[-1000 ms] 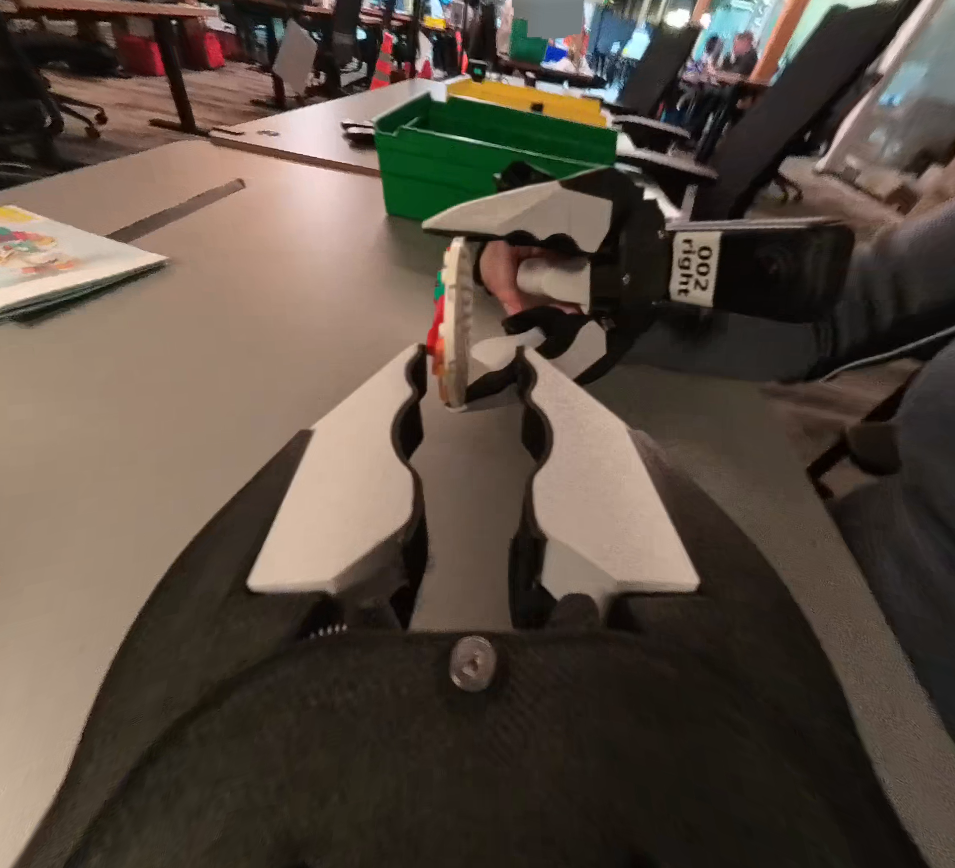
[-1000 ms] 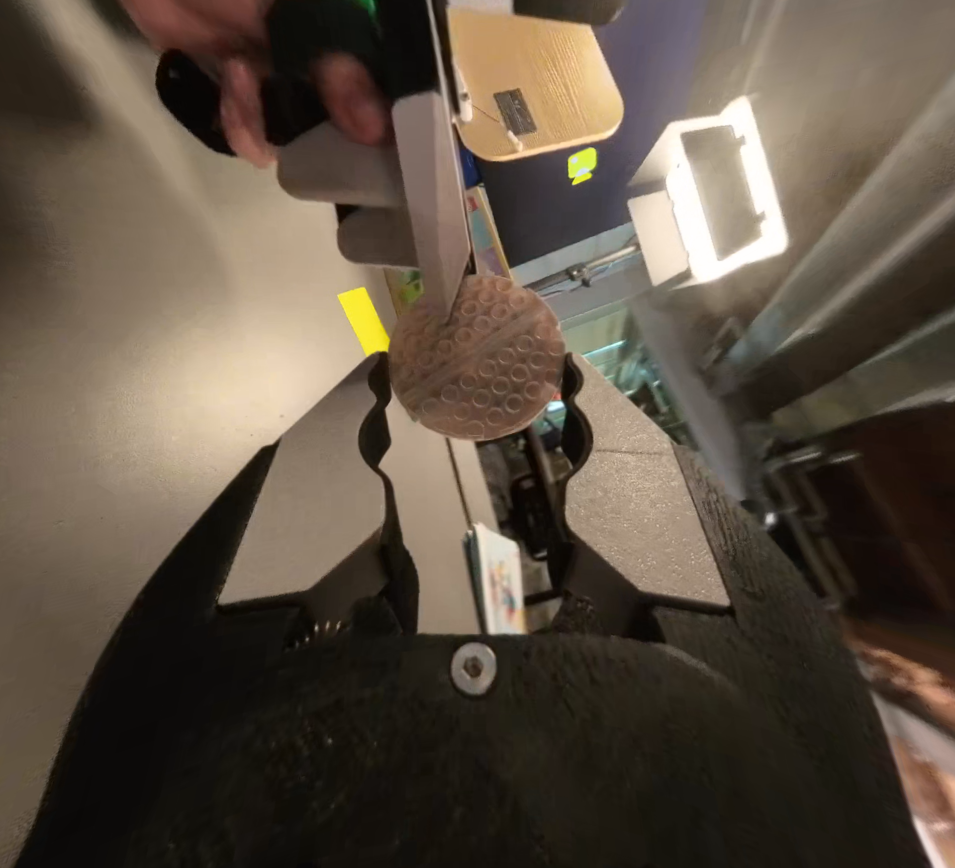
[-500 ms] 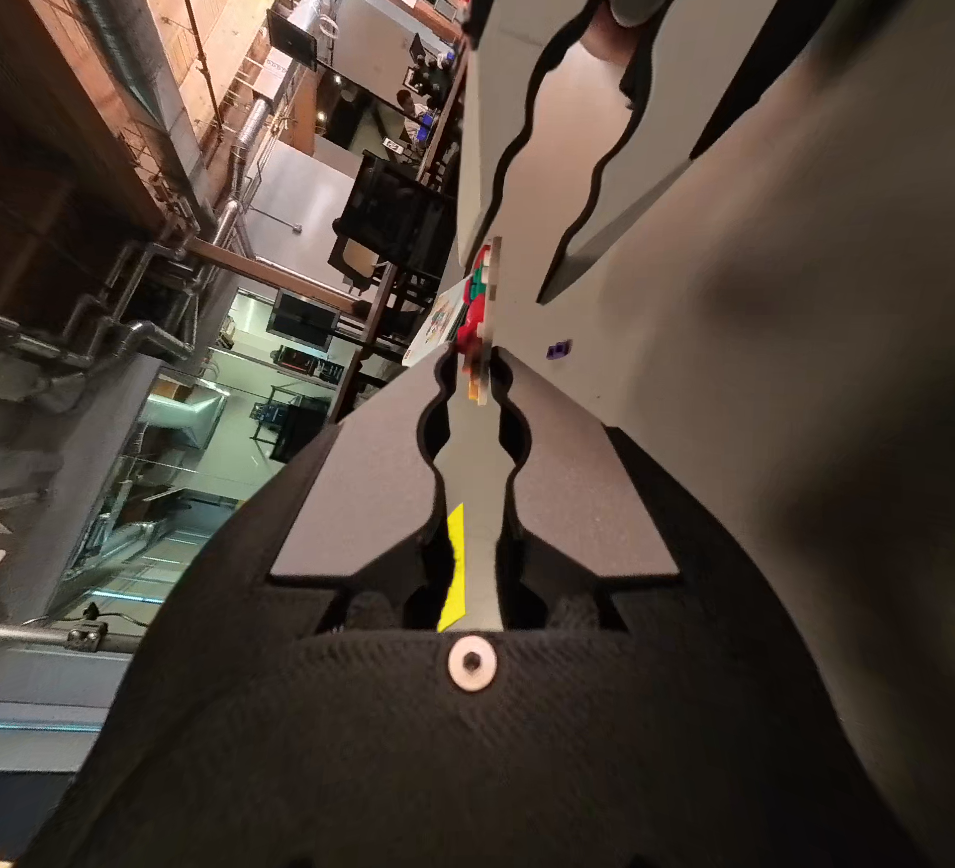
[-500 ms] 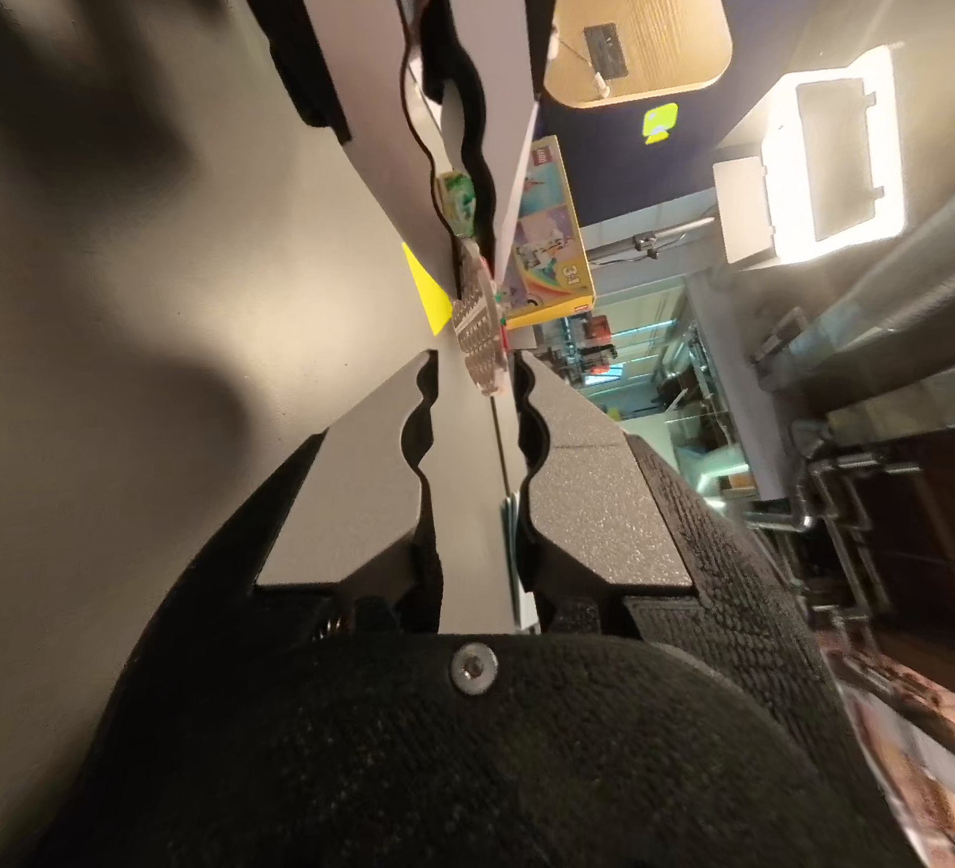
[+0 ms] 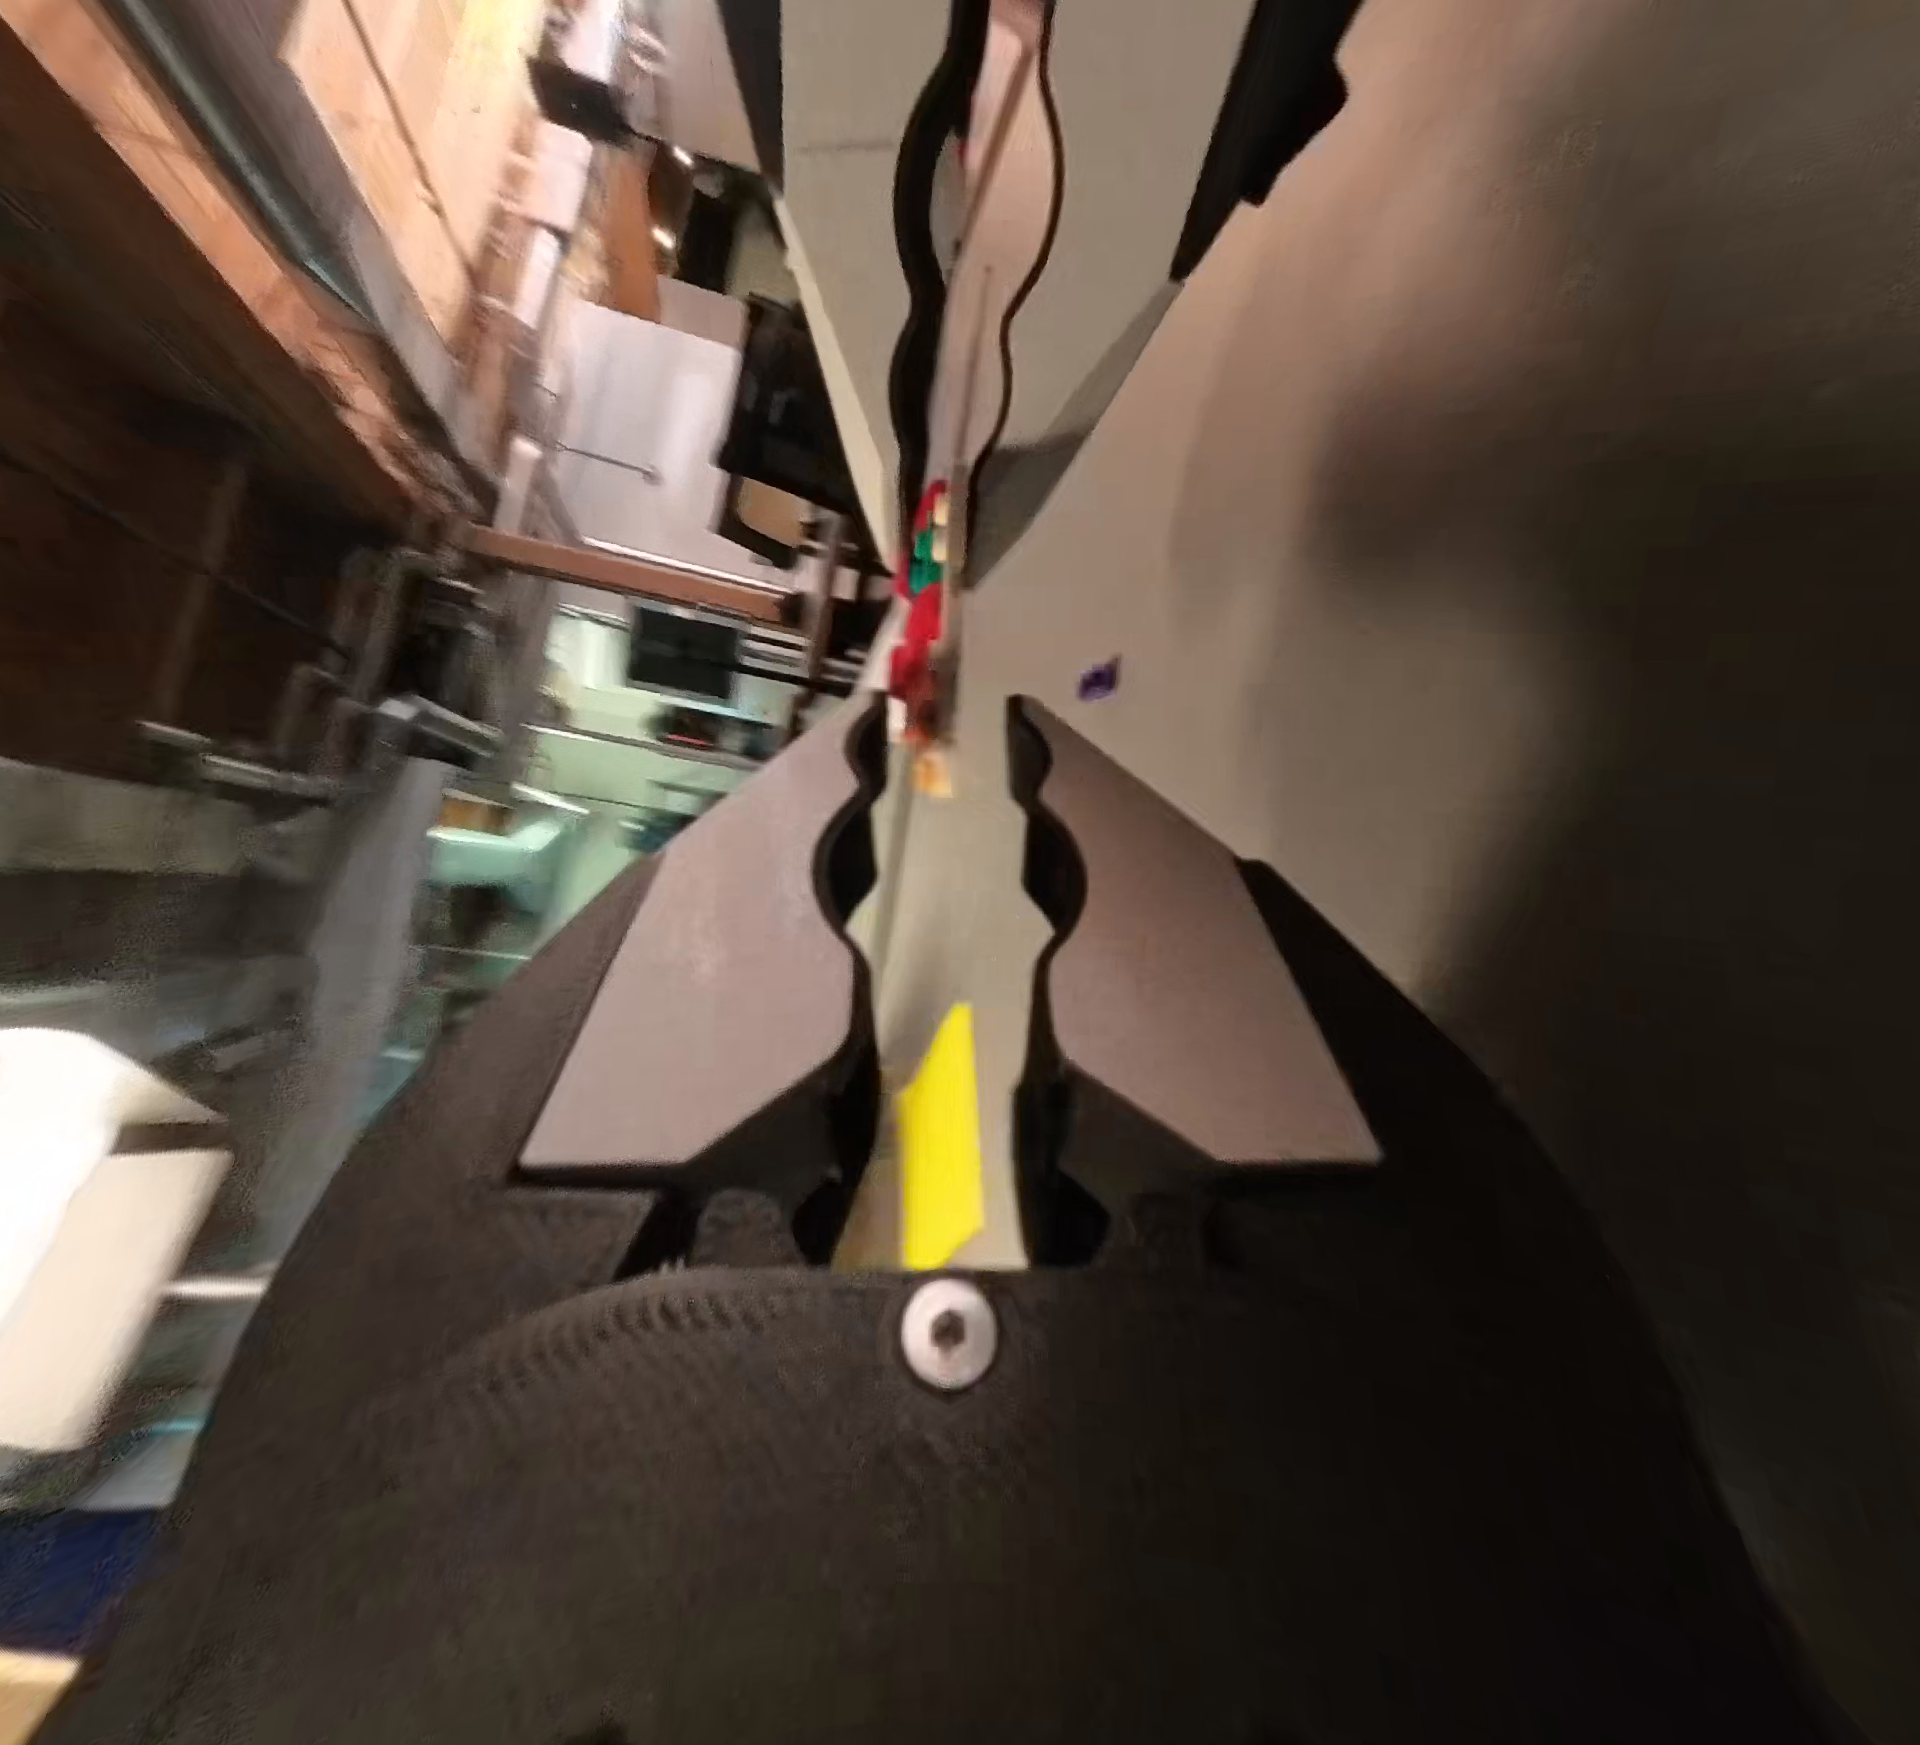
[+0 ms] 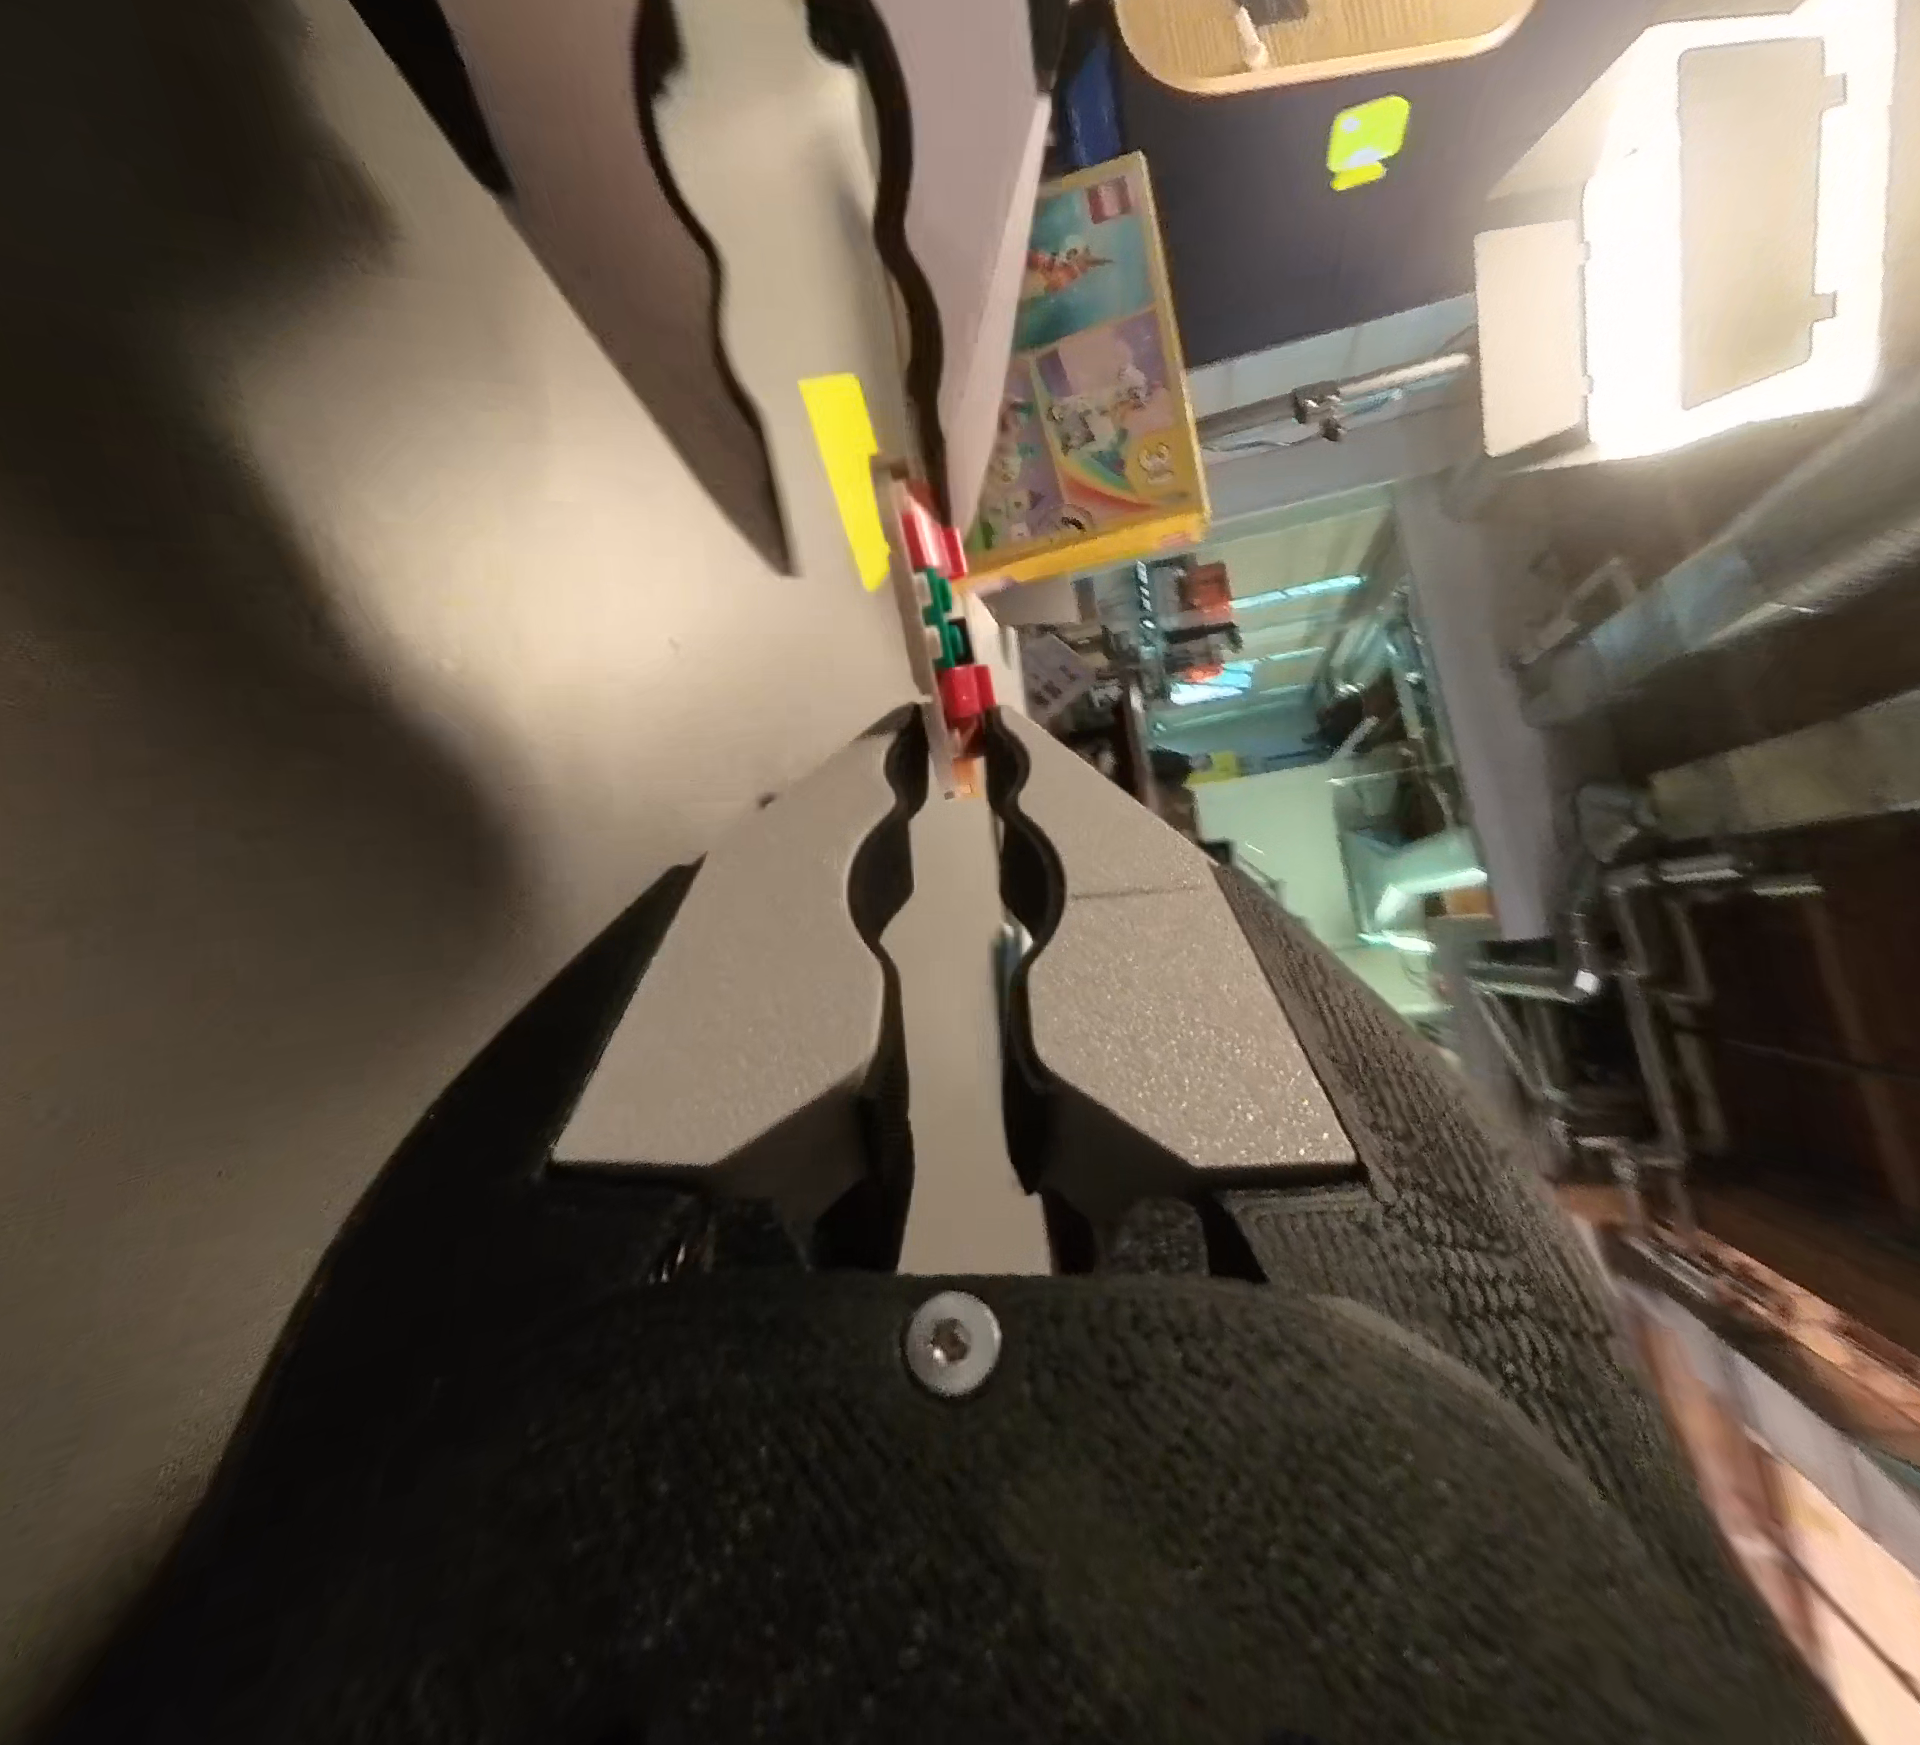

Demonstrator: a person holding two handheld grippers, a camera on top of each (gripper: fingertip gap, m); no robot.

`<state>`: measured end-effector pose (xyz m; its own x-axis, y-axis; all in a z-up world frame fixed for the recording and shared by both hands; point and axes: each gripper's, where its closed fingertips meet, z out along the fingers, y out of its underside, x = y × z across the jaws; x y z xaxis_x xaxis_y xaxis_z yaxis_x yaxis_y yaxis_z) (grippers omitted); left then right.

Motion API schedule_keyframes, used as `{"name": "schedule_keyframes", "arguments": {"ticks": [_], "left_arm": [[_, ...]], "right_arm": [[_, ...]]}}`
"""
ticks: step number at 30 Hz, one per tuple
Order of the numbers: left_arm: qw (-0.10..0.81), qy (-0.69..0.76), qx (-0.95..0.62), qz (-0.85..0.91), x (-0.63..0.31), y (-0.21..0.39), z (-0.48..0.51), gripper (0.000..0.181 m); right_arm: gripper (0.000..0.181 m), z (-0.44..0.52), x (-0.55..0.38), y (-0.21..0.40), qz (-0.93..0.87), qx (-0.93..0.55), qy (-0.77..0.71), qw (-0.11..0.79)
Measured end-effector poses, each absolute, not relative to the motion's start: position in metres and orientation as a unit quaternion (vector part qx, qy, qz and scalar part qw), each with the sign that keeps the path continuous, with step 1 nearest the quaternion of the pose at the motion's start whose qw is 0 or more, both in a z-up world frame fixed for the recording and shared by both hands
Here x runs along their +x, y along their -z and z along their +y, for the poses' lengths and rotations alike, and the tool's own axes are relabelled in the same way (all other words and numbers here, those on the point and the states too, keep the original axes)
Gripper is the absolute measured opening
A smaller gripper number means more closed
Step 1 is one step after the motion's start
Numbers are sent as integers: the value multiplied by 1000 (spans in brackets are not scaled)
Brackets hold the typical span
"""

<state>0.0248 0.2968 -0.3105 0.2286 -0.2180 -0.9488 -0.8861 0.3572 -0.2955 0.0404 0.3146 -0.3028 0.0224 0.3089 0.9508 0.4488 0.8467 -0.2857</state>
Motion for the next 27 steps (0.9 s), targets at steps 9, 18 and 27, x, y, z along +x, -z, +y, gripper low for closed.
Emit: {"name": "schedule_keyframes", "arguments": {"ticks": [9, 18, 27], "left_arm": [[602, 251, -678, 339, 38, 283, 284, 61], [521, 516, -663, 153, 24, 263, 288, 42], [494, 565, -640, 168, 31, 253, 275, 25]], "right_arm": [[7, 320, 50, 274, -648, -232, 136, 712], [9, 307, 47, 265, -642, -171, 186, 724], [8, 290, 46, 251, -619, -137, 175, 753]]}}
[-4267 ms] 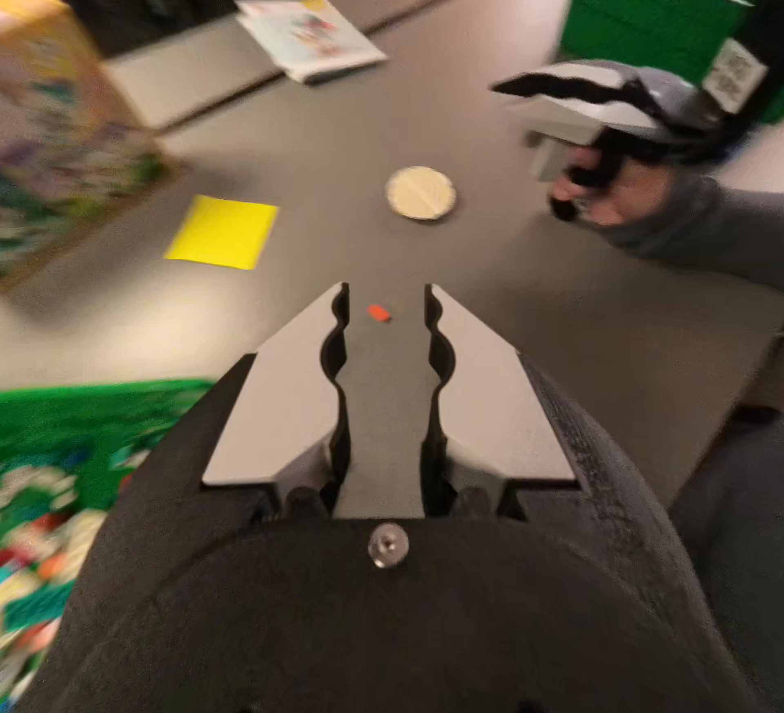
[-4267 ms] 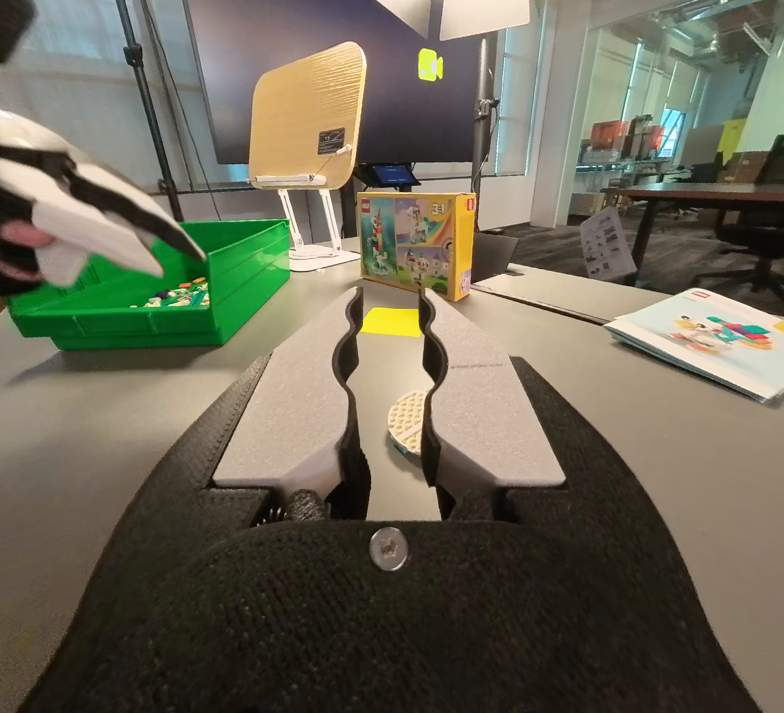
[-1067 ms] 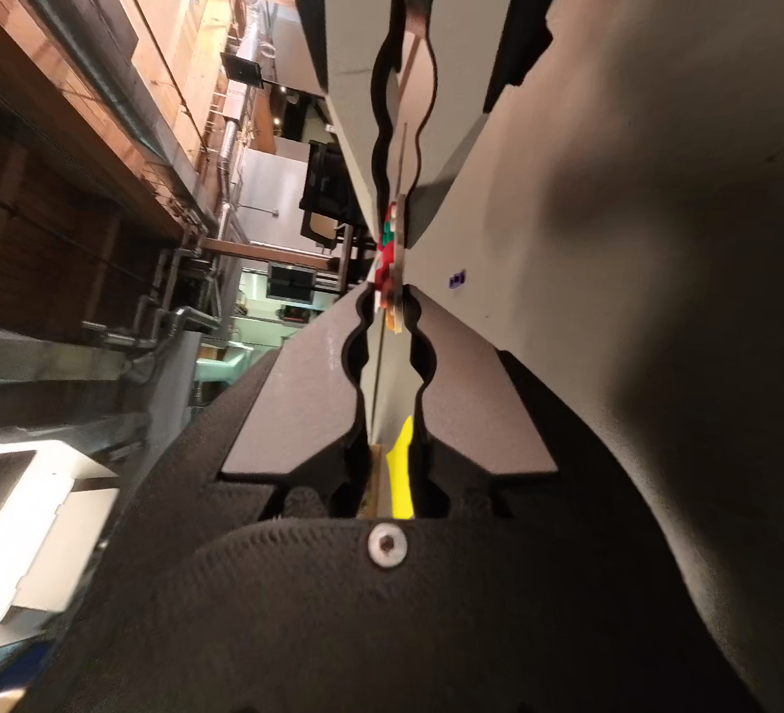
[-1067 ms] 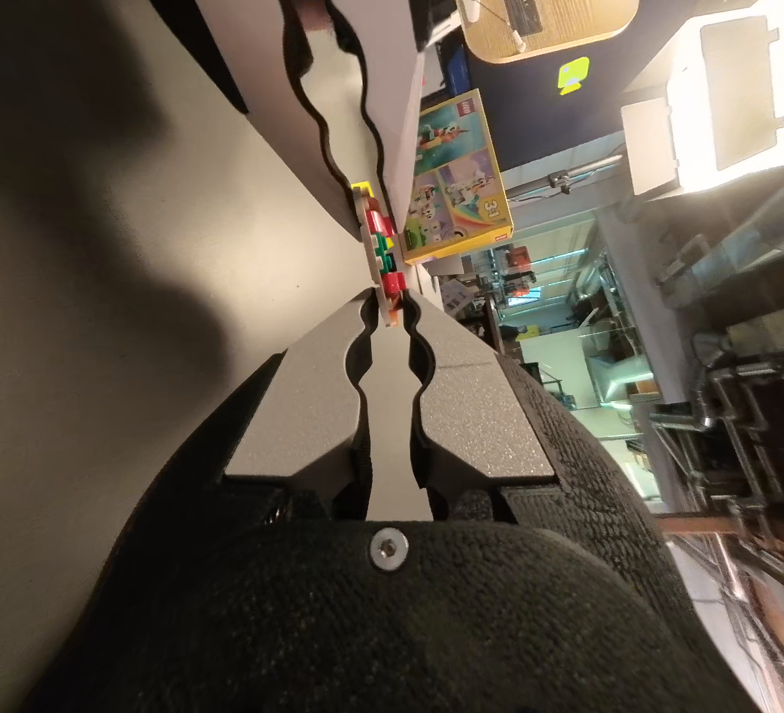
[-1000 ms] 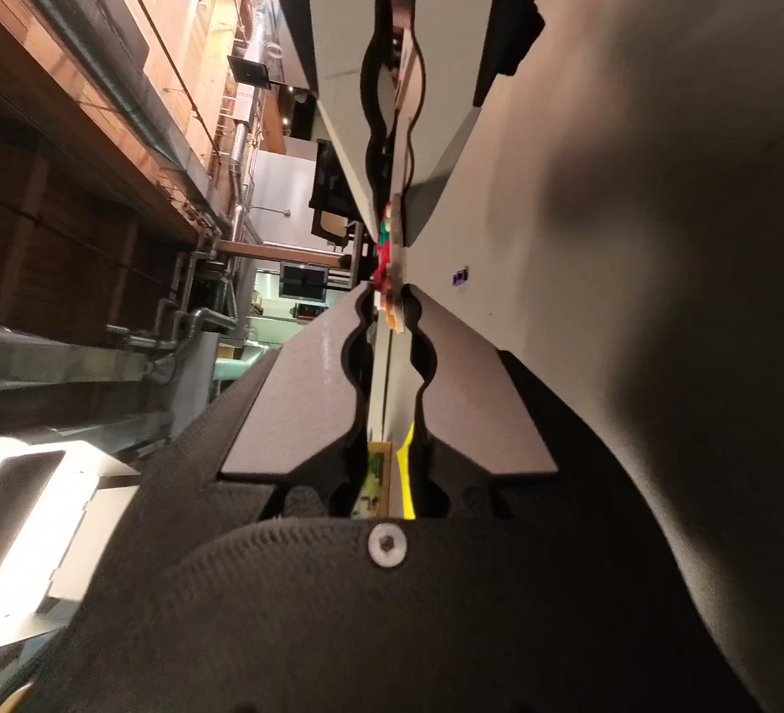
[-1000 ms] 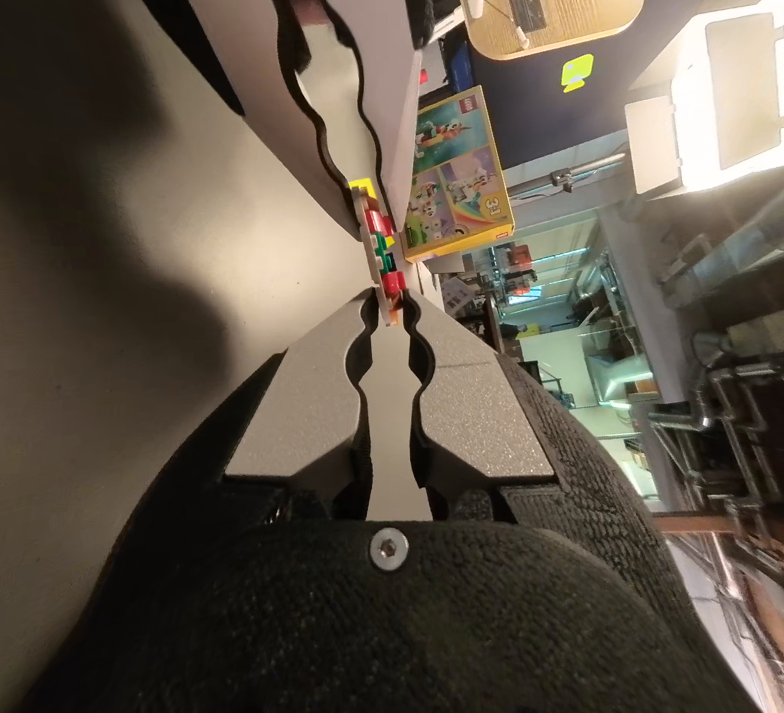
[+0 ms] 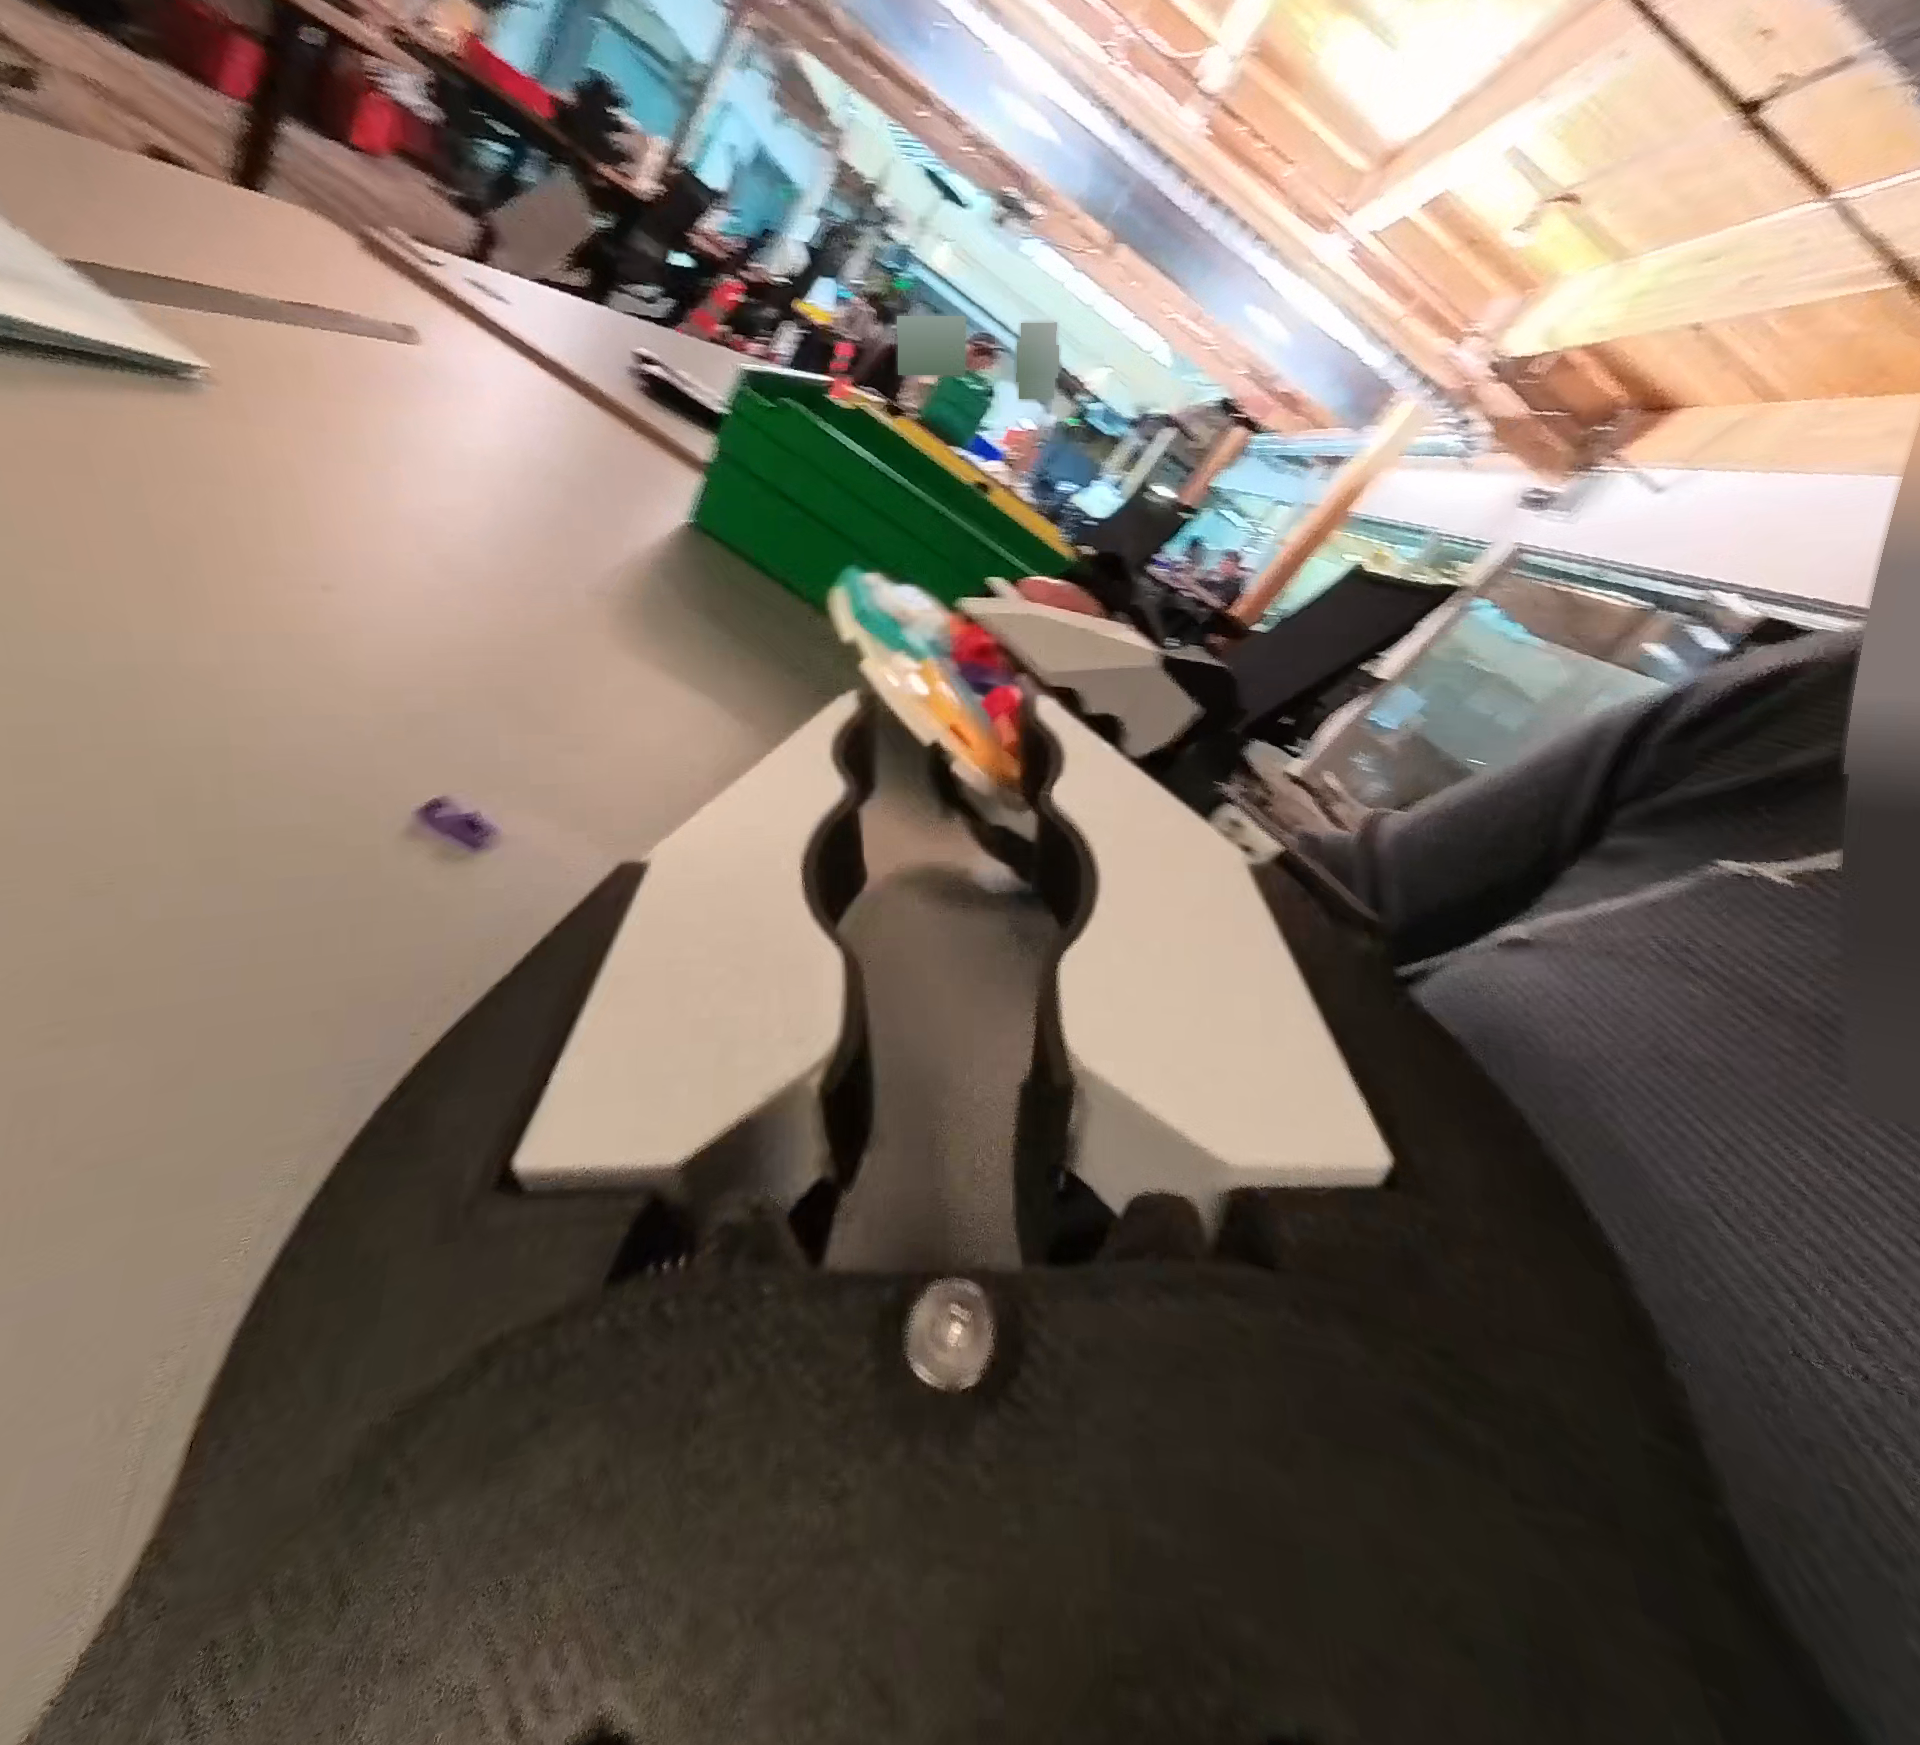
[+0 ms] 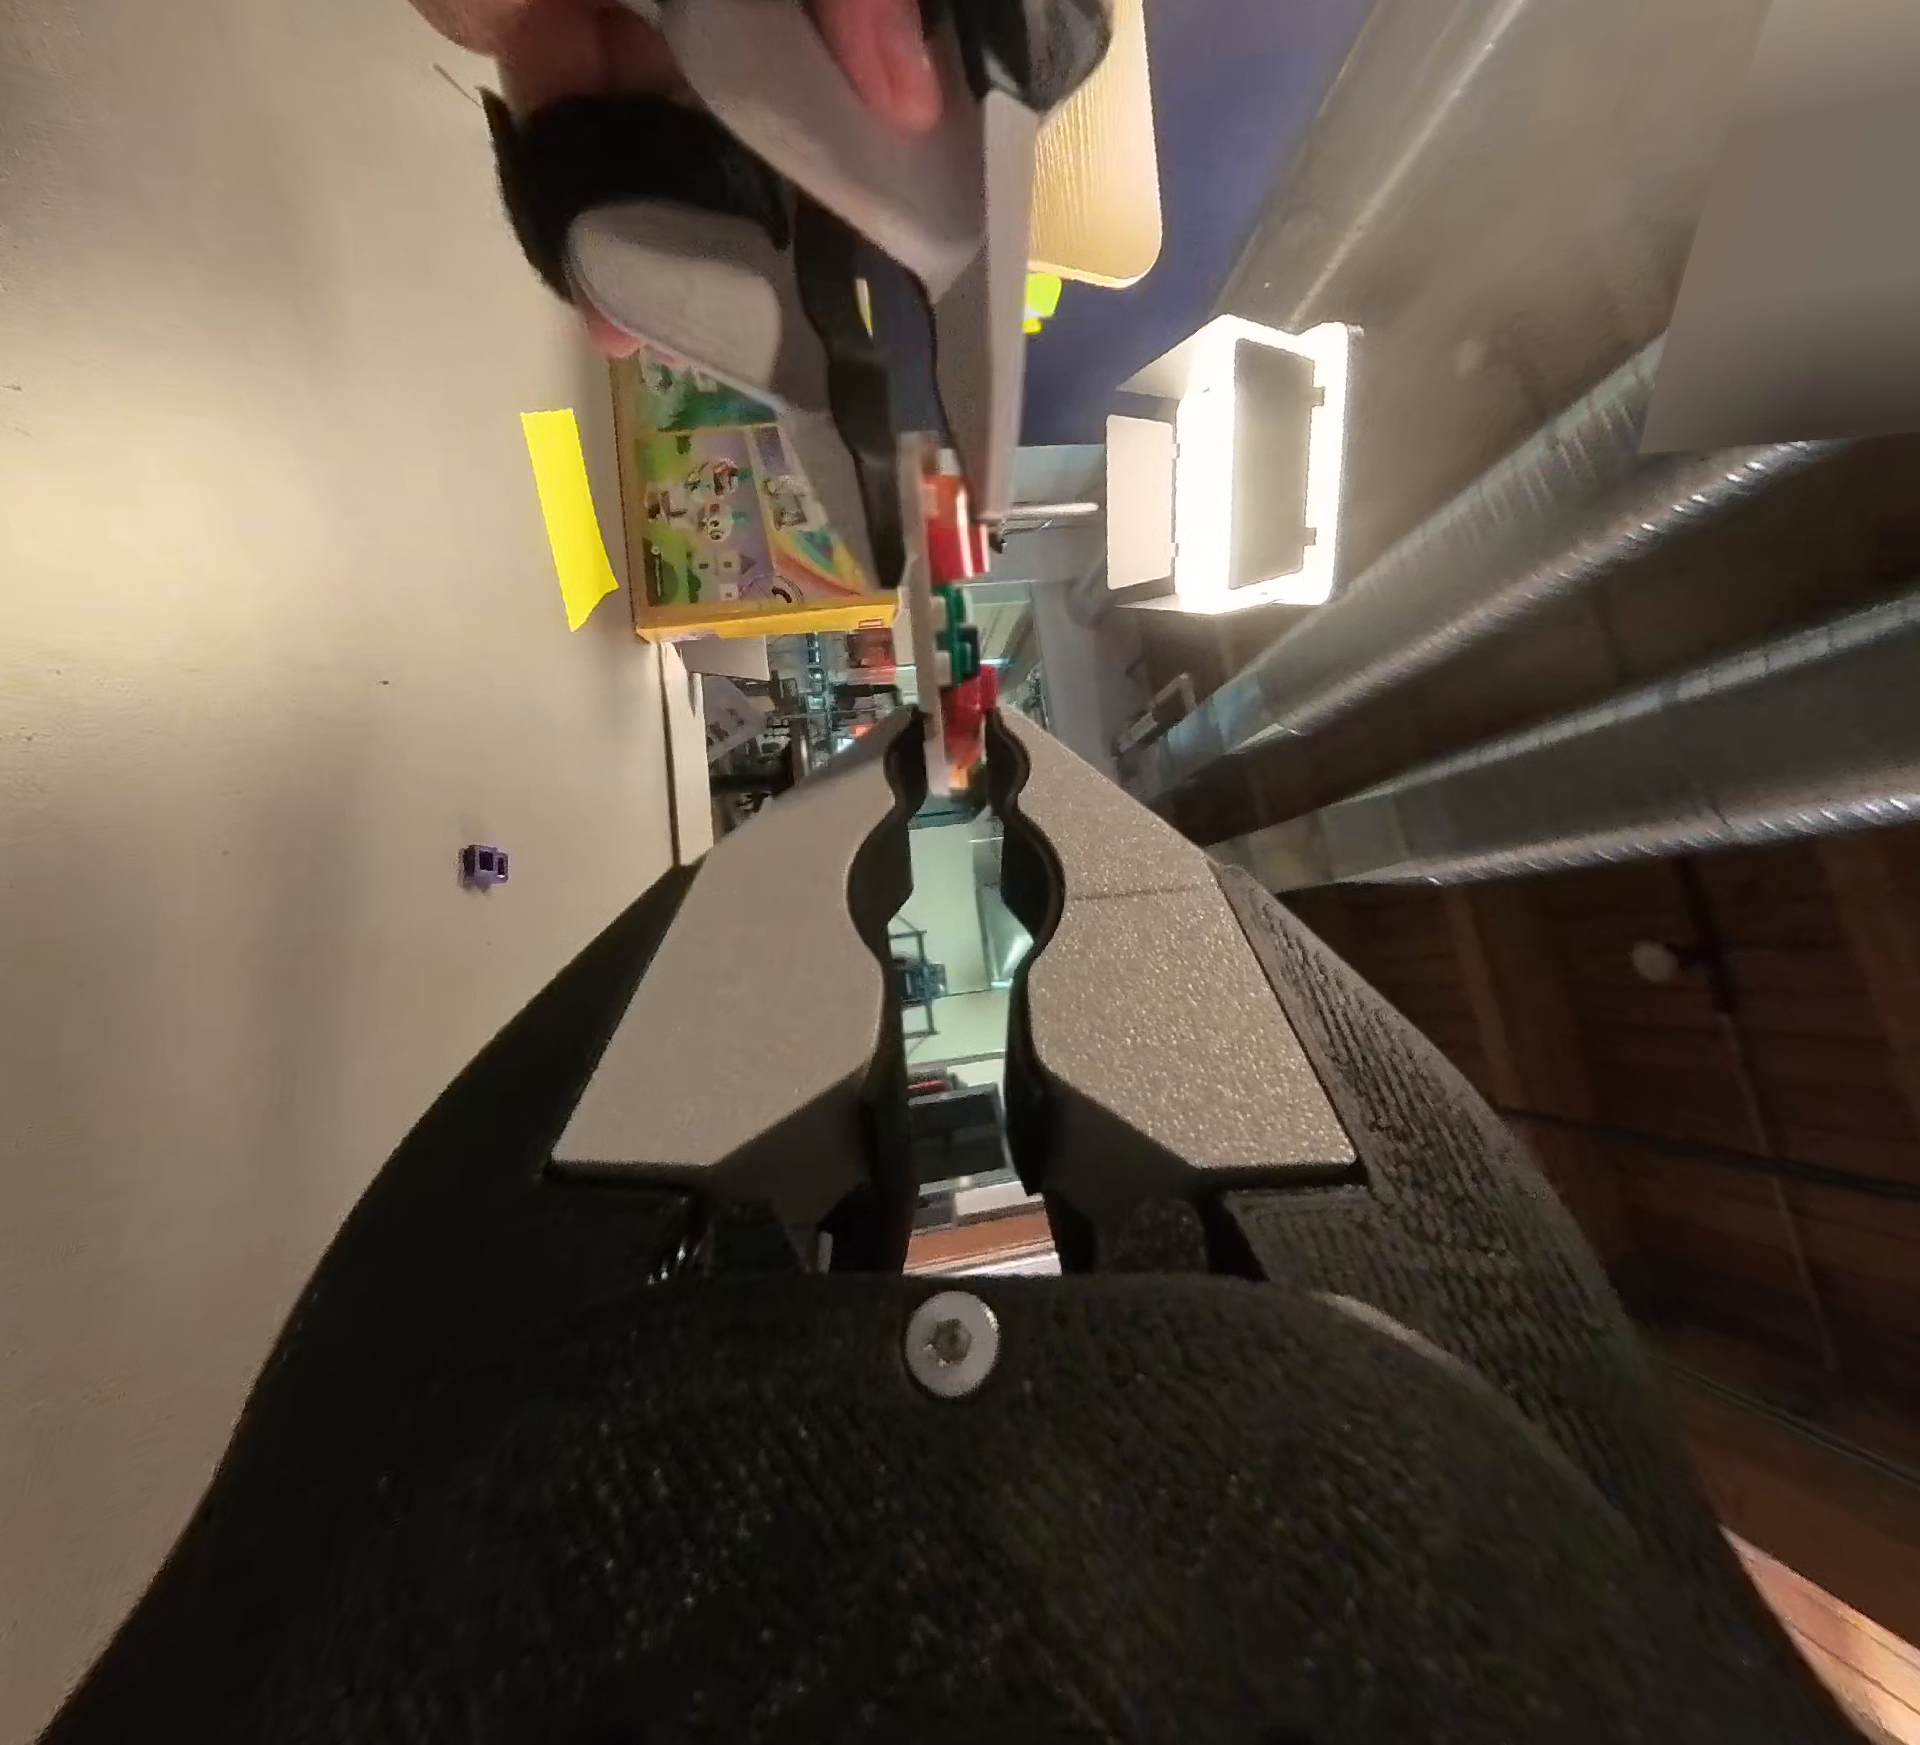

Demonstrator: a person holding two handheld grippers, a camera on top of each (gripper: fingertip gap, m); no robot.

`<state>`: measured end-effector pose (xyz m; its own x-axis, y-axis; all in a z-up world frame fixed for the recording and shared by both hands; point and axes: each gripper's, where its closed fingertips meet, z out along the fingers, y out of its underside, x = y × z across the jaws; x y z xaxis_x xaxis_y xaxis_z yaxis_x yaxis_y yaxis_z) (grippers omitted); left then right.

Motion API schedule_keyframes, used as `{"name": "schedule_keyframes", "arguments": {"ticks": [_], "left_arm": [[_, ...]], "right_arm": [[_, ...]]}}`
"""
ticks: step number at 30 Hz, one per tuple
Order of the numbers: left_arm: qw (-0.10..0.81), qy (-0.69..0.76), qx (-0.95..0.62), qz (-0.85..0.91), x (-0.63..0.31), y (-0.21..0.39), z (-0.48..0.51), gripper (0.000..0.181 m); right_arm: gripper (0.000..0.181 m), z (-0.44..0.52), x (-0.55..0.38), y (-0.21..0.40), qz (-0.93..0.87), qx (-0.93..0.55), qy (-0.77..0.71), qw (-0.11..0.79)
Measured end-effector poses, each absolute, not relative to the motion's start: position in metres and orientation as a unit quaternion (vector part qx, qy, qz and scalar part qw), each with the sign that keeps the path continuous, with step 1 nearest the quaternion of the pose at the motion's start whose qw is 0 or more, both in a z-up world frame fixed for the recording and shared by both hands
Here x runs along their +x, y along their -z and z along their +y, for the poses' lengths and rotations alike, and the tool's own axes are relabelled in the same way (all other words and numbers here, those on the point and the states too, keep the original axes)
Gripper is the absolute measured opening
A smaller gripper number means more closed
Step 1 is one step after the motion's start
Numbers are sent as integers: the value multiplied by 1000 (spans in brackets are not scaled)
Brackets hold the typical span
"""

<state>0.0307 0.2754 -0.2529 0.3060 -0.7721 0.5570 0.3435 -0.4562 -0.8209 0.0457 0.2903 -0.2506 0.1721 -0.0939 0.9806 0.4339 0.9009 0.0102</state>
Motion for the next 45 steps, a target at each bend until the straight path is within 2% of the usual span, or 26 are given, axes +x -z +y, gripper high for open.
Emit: {"name": "schedule_keyframes", "arguments": {"ticks": [4, 8, 13, 16, 18, 22, 31, 37, 41, 44, 45], "left_arm": [[473, 607, -617, 164, 39, 248, 268, 16], [512, 534, -651, 167, 38, 259, 278, 9], [563, 425, -693, 145, 21, 271, 294, 5], [573, 324, -732, 176, 17, 286, 302, 5], [573, 271, -745, 206, 22, 294, 303, 4], [574, 218, -757, 226, 31, 301, 306, 4], [576, 203, -764, 209, 36, 301, 309, 4], [595, 70, -750, 281, 33, 299, 311, 5], [578, 110, -762, 271, 31, 302, 313, 4], [585, 46, -774, 238, 0, 304, 326, 4], [587, 76, -778, 210, -7, 301, 328, 4]], "right_arm": [[14, 293, 46, 254, -628, -143, 168, 746], [27, 308, 50, 268, -658, -191, 139, 715], [27, 309, 54, 285, -684, -366, -87, 625], [17, 300, 45, 262, -598, -446, -255, 615], [10, 306, 40, 261, -552, -503, -286, 601], [7, 306, 30, 275, -531, -556, -288, 572], [7, 316, 31, 281, -499, -586, -280, 574], [4, 317, 34, 280, -476, -605, -308, 559], [3, 317, 35, 285, -508, -594, -285, 554], [0, 324, 48, 282, -538, -574, -242, 568], [0, 326, 51, 280, -551, -565, -233, 568]]}}
